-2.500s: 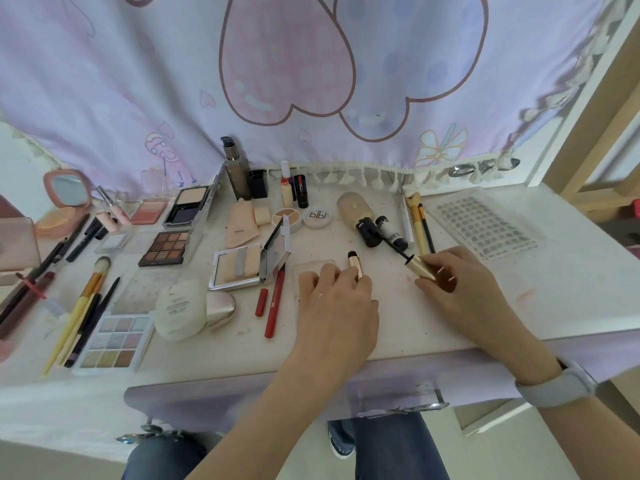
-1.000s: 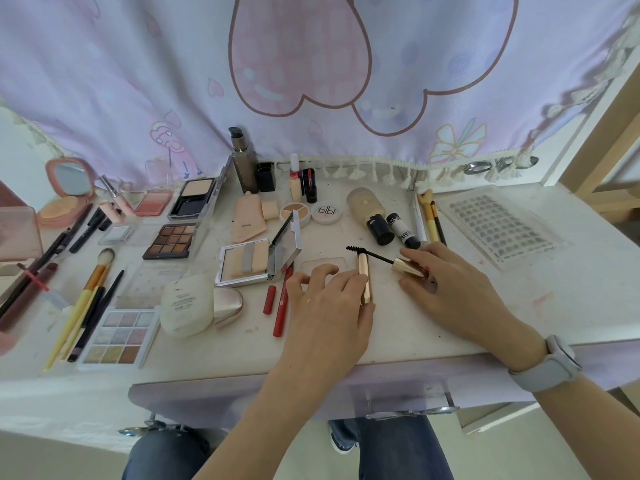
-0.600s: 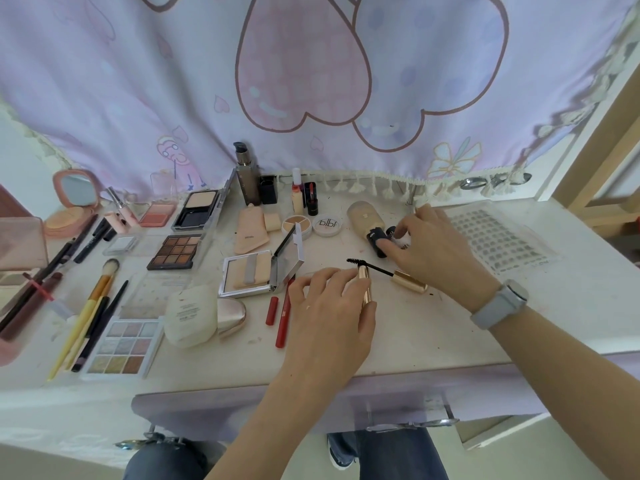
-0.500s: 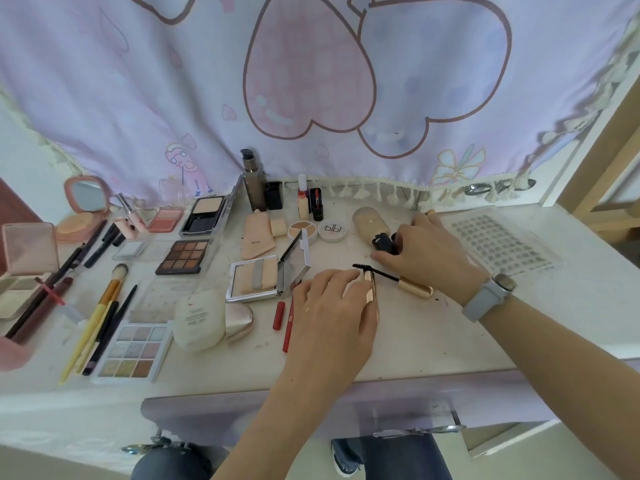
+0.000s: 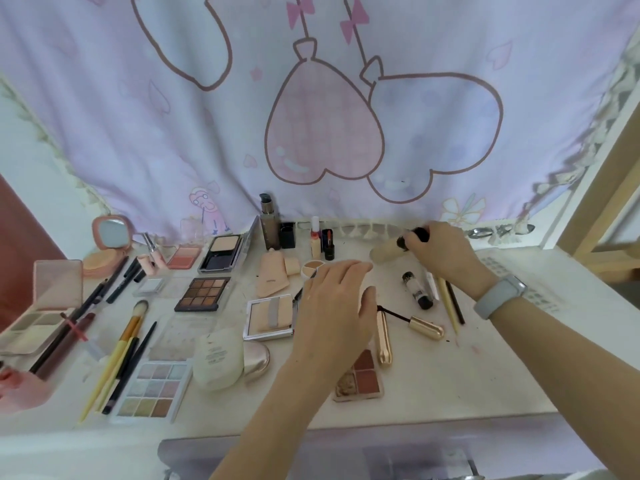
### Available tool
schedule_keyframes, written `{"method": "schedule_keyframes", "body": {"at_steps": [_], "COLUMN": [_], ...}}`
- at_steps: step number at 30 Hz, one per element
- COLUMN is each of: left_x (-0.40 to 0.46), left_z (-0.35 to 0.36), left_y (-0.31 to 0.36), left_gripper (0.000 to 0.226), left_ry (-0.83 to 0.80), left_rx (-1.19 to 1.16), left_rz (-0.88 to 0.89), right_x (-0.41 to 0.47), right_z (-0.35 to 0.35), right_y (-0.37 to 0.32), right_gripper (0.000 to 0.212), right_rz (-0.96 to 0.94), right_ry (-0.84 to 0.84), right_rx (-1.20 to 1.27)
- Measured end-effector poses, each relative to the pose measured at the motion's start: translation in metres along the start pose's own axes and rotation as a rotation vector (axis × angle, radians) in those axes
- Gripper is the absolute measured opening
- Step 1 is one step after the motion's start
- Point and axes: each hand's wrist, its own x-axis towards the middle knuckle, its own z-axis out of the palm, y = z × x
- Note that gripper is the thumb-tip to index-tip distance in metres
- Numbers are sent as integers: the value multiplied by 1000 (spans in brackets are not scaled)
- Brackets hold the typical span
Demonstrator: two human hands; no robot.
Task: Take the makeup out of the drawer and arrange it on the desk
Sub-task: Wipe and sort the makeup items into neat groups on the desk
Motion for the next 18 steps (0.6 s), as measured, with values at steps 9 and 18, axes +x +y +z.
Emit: {"method": "schedule_keyframes", "body": {"at_steps": [9, 18], "left_x": [34, 27], "left_z": [-11, -46], "left_y": [-14, -30], "left_gripper": [65, 22], "left_ry": [-54, -117], "left_rx": [-154, -382], "left_rz": [-95, -131], "right_x": [-20, -36], "right_z": [-45, -61], "right_y": [-48, -78], "right_gripper": [25, 19], "right_rz": [17, -490], "right_ry": [-227, -323], "right_rx": [899, 526]}}
